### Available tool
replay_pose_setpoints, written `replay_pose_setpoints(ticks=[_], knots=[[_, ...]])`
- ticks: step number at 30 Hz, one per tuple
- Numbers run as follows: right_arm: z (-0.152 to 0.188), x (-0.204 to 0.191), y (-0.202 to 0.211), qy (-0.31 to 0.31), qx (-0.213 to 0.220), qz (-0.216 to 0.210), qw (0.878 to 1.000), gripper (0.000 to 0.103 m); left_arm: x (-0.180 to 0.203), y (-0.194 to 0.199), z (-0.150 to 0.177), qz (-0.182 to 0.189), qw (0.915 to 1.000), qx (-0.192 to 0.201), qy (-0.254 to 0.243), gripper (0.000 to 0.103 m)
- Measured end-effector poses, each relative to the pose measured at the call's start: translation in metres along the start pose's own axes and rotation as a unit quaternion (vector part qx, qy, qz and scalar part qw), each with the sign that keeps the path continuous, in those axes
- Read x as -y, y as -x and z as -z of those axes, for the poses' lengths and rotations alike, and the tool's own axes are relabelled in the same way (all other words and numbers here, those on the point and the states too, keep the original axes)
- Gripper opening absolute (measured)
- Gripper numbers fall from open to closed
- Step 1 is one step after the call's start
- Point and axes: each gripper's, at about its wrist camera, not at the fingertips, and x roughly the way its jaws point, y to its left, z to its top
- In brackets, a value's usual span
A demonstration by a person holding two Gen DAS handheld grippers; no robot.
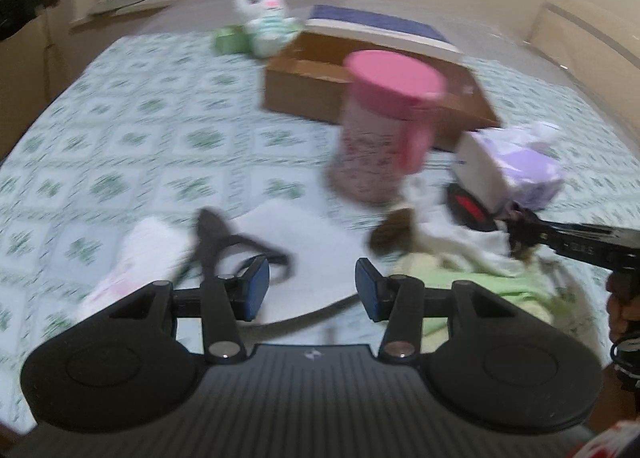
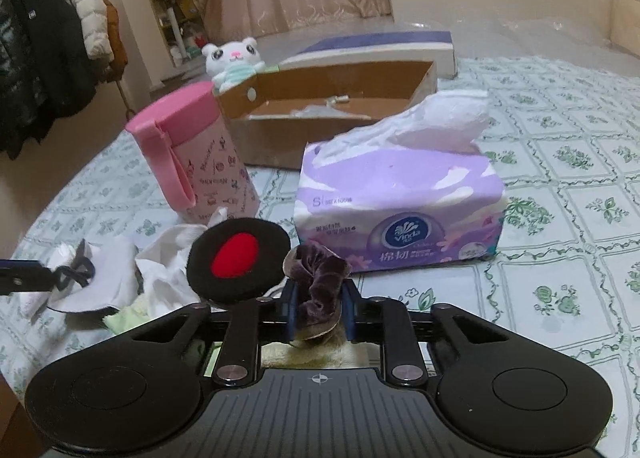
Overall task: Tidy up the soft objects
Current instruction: 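Grasp the black-and-red round pad with the left tool while the right tool holds the scrunchie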
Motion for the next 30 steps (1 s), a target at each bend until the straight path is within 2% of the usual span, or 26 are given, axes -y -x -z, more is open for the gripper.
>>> replay_pose_setpoints(ticks=[6,11,18,20,22,24,26,30], knots=[[-0.002,0.008,0.025,-0.005,0.026,0.001,1.0,0.02,0.055,-0.02,-0.014,0.051,0.9975,0.007,-0.05,0.045],[-0.003,0.023,0.037,-0.023,0.039,0.01,0.999,0.02,0.097,-0.045,-0.021,0.071,0.9937,0.001,-0.087,0.048],[-0.001,0.044,0.044,-0.051,0.043,0.013,0.998,0.02,0.129,-0.078,-0.023,0.056,0.9907,-0.011,-0.124,0.05],[0.001,0.048,0.044,-0.054,0.043,0.012,0.998,0.02,0.132,-0.087,-0.023,0.052,0.9912,-0.017,-0.12,0.053],[0.002,0.05,0.042,-0.058,0.041,0.012,0.997,0.02,0.133,-0.094,-0.023,0.048,0.9922,-0.023,-0.113,0.061],[0.003,0.052,0.041,-0.062,0.04,0.012,0.997,0.02,0.136,-0.1,-0.022,0.043,0.9927,-0.024,-0.11,0.062],[0.004,0.054,0.039,-0.063,0.038,0.011,0.997,0.02,0.135,-0.103,-0.021,0.039,0.9933,-0.024,-0.106,0.06],[0.007,0.059,0.037,-0.067,0.036,0.012,0.997,0.02,0.135,-0.103,-0.021,0.042,0.9939,-0.014,-0.101,0.037]])
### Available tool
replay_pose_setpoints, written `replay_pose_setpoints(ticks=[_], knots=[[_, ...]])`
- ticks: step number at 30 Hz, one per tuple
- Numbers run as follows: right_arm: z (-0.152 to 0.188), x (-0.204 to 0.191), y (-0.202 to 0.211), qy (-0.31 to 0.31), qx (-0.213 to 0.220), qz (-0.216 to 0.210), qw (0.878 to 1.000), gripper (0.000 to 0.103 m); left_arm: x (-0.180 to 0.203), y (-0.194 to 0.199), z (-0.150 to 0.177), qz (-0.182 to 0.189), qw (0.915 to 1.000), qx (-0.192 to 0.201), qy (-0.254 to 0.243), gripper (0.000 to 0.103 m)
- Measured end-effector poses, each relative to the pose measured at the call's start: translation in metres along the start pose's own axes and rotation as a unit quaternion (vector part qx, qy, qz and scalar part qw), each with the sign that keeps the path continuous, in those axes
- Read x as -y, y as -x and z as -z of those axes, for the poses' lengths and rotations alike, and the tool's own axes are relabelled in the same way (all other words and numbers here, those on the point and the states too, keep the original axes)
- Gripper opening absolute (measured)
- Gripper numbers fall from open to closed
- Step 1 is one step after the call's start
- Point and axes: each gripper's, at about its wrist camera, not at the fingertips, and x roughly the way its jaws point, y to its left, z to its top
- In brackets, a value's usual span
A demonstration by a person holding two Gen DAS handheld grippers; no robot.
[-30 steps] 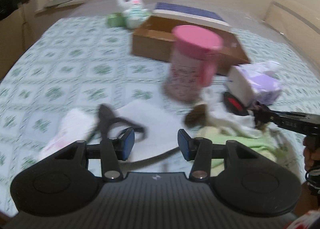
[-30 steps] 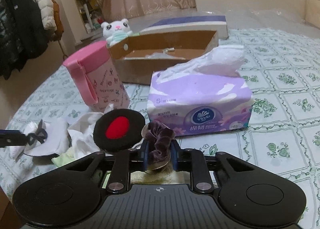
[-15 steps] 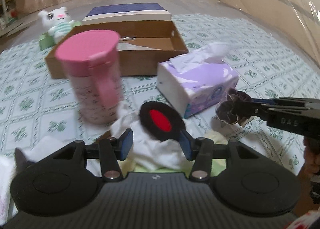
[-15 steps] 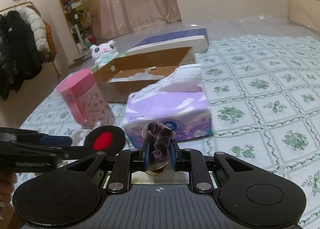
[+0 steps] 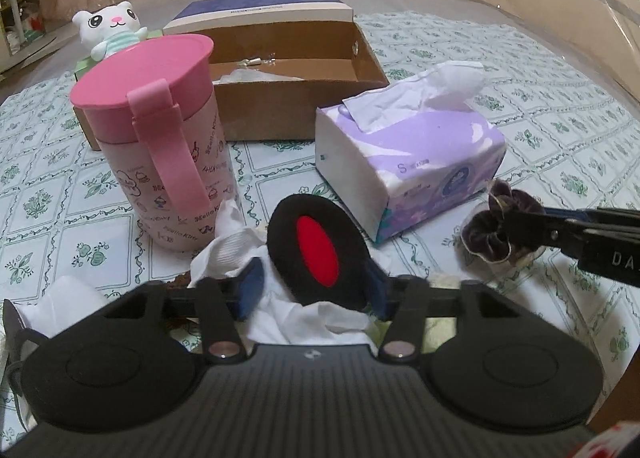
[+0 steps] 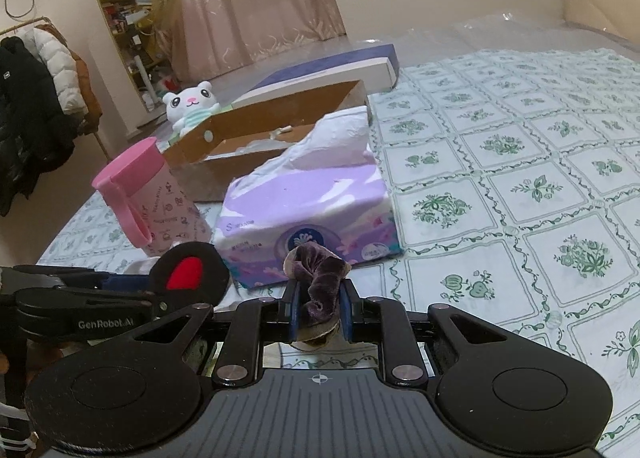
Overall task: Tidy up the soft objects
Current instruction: 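Grasp the black-and-red round pad with the left tool while the right tool holds the scrunchie, then carry the pad and scrunchie to the cardboard box and open both tools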
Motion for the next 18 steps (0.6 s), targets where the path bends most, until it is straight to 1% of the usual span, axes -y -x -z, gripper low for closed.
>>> replay_pose_setpoints(ticks=[1,3,6,10,18], knots=[[0.0,0.001,0.0,0.0,0.0,0.001,1.0,0.02,0.0,0.0,-0.001,0.0,1.0,0.003,0.001,0.03],[0.001,0.003,0.0,-0.002,-0.001,0.002,1.0,0.02,-0.001,0.002,-0.001,-0.004,1.0,0.007,0.001,0.021],[0.001,0.004,0.002,-0.003,0.0,0.002,1.0,0.02,-0.003,0.008,-0.002,0.001,0.9999,0.014,0.002,0.015],[0.0,0.002,0.006,-0.003,0.005,-0.002,1.0,0.02,-0.001,0.018,-0.002,0.007,0.9996,0.026,-0.001,0.01],[-0.007,-0.007,0.017,0.004,0.015,-0.015,1.0,0.02,0.008,0.049,-0.004,0.018,0.9978,0.062,-0.015,0.009]])
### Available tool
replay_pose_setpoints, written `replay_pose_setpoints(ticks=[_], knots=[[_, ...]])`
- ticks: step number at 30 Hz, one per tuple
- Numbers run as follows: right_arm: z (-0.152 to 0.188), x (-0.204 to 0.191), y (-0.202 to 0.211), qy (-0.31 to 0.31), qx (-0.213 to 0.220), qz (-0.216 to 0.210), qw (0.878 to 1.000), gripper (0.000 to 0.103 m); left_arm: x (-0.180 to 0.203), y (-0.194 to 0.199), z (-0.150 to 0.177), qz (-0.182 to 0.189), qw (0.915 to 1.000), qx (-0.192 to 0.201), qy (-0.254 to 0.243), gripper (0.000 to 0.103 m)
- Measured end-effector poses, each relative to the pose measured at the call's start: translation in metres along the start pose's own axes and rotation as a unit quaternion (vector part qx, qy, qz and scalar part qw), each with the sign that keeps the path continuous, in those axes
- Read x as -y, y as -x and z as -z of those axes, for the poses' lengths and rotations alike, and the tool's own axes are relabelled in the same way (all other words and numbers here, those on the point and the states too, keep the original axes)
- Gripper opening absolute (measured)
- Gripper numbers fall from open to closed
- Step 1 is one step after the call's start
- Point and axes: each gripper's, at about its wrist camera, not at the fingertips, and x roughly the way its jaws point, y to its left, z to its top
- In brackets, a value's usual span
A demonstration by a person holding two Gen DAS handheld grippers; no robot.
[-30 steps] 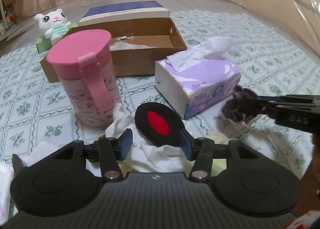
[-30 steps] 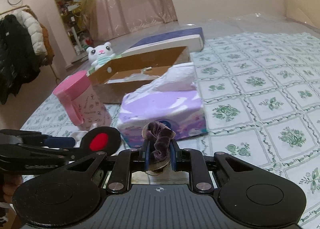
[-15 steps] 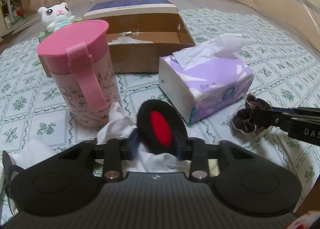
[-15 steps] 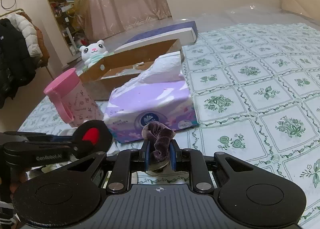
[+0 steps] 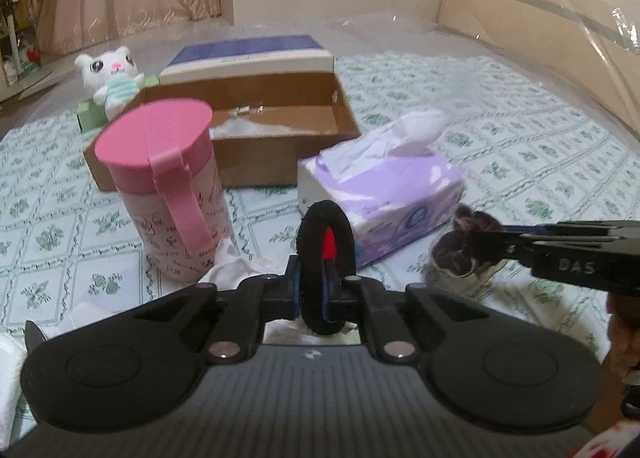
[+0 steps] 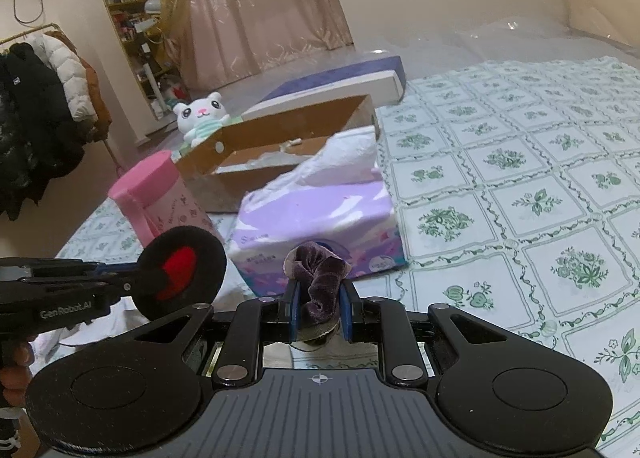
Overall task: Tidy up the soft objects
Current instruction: 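Carry the pad and scrunchie to the cardboard box and open both tools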
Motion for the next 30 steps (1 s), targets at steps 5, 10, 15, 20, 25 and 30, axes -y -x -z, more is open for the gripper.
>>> replay_pose_setpoints(ticks=[5,10,15,20,25,30], knots=[[-0.012,-0.009,0.007,0.011,0.008,-0.017,1.0,0.02,-0.002,0.012,-0.014,-0.005,0.9998,0.018,0.005,0.009],[-0.034,-0.017,0.008,0.025,0.02,-0.031,0.999,0.02,-0.006,0.012,-0.033,-0.019,0.9995,0.022,0.009,0.009],[-0.061,-0.018,0.002,0.042,0.04,-0.04,0.998,0.02,-0.007,0.004,-0.052,-0.031,0.999,0.028,0.012,0.009],[-0.089,-0.016,-0.013,0.042,0.059,-0.053,0.996,0.02,-0.01,-0.007,-0.078,-0.046,0.9977,0.044,0.023,0.009],[-0.113,-0.013,-0.039,0.043,0.06,-0.058,0.996,0.02,-0.016,-0.025,-0.105,-0.068,0.9962,0.05,0.023,0.009],[-0.135,-0.006,-0.077,0.046,0.053,-0.055,0.996,0.02,-0.026,-0.051,-0.132,-0.082,0.9949,0.049,0.033,0.009]])
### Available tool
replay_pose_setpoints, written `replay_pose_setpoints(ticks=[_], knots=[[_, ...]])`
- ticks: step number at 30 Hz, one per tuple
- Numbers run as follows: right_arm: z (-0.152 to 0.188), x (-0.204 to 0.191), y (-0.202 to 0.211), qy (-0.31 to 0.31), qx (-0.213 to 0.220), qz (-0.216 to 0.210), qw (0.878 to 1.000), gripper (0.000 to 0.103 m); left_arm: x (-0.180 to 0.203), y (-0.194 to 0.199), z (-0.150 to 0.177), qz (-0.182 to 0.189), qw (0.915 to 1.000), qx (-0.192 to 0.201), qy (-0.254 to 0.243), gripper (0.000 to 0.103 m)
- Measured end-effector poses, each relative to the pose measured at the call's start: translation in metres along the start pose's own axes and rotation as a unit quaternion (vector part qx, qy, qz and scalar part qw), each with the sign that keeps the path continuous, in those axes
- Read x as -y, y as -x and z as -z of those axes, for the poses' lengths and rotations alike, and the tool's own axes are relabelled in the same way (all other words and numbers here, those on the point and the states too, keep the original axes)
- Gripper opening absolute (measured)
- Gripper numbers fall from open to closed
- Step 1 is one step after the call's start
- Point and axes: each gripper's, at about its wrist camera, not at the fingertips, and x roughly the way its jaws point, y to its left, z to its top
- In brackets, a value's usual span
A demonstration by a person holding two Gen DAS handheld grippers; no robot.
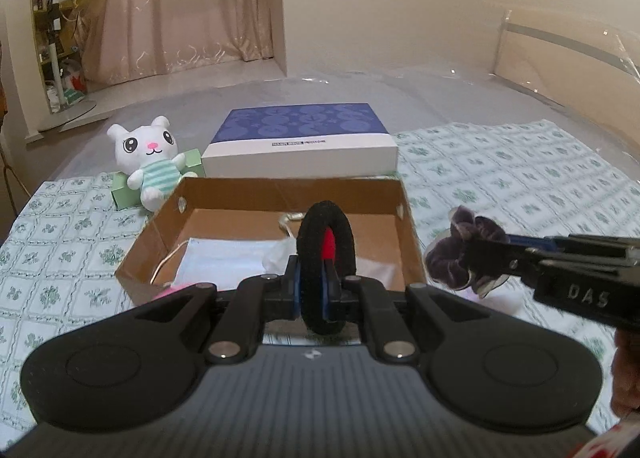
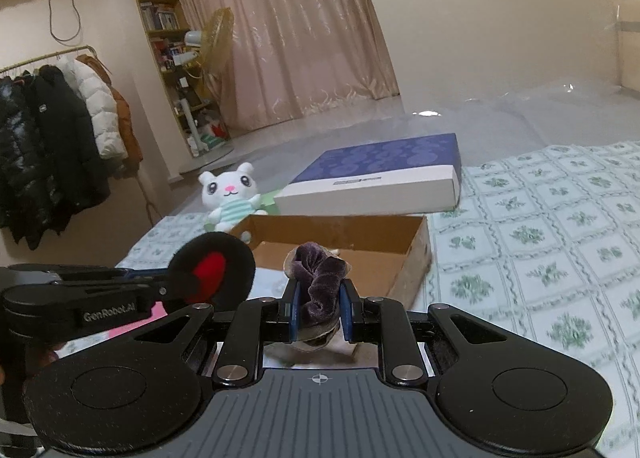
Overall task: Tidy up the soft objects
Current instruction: 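Carry the pad and scrunchie to the cardboard box and open both tools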
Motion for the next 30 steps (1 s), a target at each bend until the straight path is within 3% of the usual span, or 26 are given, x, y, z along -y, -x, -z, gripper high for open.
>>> replay_pose_setpoints(ticks=[12,24,26,28,30], knots=[[-0.031,0.024,-0.067,0.01,-0.02,-0.007,1.0,0.02,-0.01,-0.079,-0.033,-0.057,0.9974,-0.041,0.013,0.009],[-0.041,0.028,-0.1,0.006,-0.03,-0.009,1.0,0.02,-0.018,-0.116,-0.038,-0.081,0.9932,-0.075,0.036,0.009],[-0.041,0.031,-0.103,0.005,-0.031,-0.007,0.999,0.02,-0.021,-0.121,-0.039,-0.082,0.9922,-0.081,0.047,0.012],[-0.042,0.032,-0.106,0.001,-0.033,-0.004,0.999,0.02,-0.025,-0.124,-0.04,-0.078,0.9911,-0.085,0.066,0.045],[-0.042,0.034,-0.108,-0.003,-0.035,-0.004,0.999,0.02,-0.031,-0.123,-0.041,-0.069,0.9907,-0.081,0.085,0.052]])
